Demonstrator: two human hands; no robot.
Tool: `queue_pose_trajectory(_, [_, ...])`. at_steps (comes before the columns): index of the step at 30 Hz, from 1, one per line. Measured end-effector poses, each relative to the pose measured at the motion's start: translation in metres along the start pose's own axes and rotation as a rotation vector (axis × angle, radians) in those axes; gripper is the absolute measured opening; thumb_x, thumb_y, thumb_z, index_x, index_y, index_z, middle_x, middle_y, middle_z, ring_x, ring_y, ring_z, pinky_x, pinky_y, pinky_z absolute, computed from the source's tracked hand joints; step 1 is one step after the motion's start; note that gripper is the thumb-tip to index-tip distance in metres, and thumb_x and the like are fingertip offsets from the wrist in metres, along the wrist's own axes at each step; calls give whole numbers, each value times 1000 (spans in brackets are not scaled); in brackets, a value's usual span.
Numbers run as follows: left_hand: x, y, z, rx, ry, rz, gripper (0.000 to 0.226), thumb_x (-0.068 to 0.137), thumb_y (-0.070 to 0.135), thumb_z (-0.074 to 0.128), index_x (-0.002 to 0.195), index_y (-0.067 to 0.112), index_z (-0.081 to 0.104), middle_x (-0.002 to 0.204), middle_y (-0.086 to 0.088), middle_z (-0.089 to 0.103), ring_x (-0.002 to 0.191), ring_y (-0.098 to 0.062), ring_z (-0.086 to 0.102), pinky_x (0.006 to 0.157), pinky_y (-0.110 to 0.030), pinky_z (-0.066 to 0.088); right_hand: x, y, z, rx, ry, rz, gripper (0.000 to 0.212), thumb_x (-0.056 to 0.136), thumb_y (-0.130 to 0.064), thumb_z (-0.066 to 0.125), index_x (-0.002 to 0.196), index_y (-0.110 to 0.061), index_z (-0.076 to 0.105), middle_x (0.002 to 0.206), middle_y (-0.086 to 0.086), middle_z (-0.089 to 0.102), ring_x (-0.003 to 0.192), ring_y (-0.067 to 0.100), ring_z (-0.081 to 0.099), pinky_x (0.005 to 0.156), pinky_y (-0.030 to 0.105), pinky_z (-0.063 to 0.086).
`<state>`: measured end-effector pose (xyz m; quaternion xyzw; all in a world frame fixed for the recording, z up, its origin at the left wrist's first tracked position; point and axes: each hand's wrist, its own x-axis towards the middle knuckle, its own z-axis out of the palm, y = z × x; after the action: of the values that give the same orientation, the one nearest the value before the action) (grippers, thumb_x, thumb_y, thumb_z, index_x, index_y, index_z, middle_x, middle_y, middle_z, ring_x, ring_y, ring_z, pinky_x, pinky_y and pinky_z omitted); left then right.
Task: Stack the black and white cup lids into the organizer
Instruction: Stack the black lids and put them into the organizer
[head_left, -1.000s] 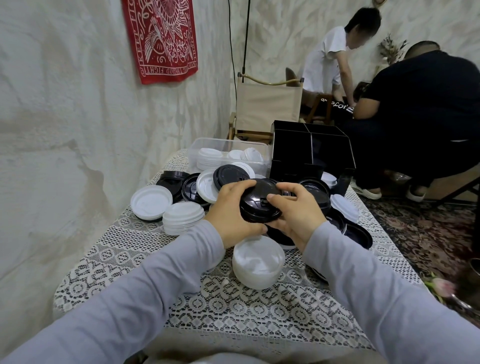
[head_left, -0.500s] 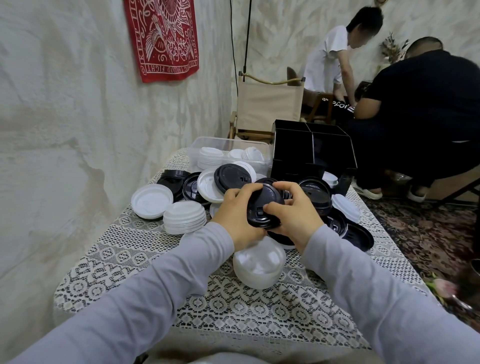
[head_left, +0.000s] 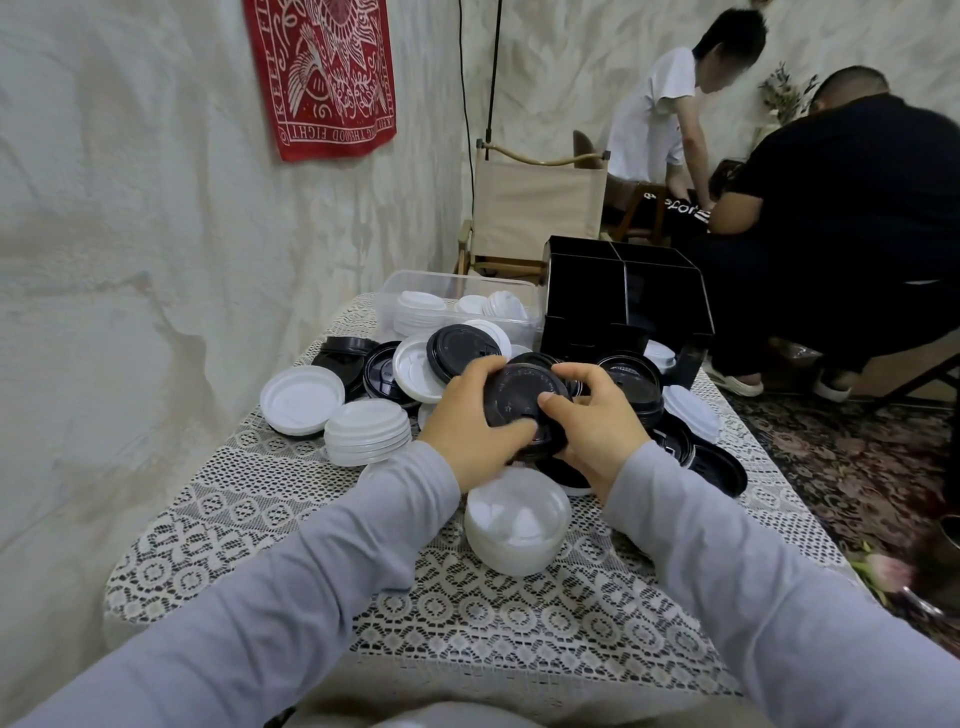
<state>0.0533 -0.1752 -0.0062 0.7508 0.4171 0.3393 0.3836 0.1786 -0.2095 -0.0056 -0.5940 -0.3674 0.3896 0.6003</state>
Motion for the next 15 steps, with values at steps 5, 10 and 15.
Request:
queue_pose_trajectory(5, [12, -1, -5, -120, 31, -148, 46, 86, 7, 62, 129, 16, 46, 89, 9, 52, 92, -19, 58, 91, -43, 50, 3, 1, -1, 49, -12, 60, 31, 90, 1, 56, 117, -14, 50, 99, 19, 63, 89, 36, 65, 83, 55, 53])
queue_pose_trajectory(10, [20, -1, -7, -208, 6, -229, 39, 85, 3, 64, 120, 14, 51, 98, -12, 60, 95, -30, 62, 84, -51, 53, 4, 1, -1, 68, -27, 97, 24, 91, -4, 58, 109, -17, 52, 106, 16, 63, 91, 32, 65, 82, 52, 54])
queue_pose_trajectory(15, [20, 0, -10, -467, -24, -332, 34, 86, -3, 60, 114, 12, 48, 91, -11, 59, 83, -24, 61, 74, -45, 54, 3, -2, -2, 137, -36, 127, 28, 90, -3, 58, 114, -14, 51, 108, 15, 61, 84, 24, 64, 69, 40, 56])
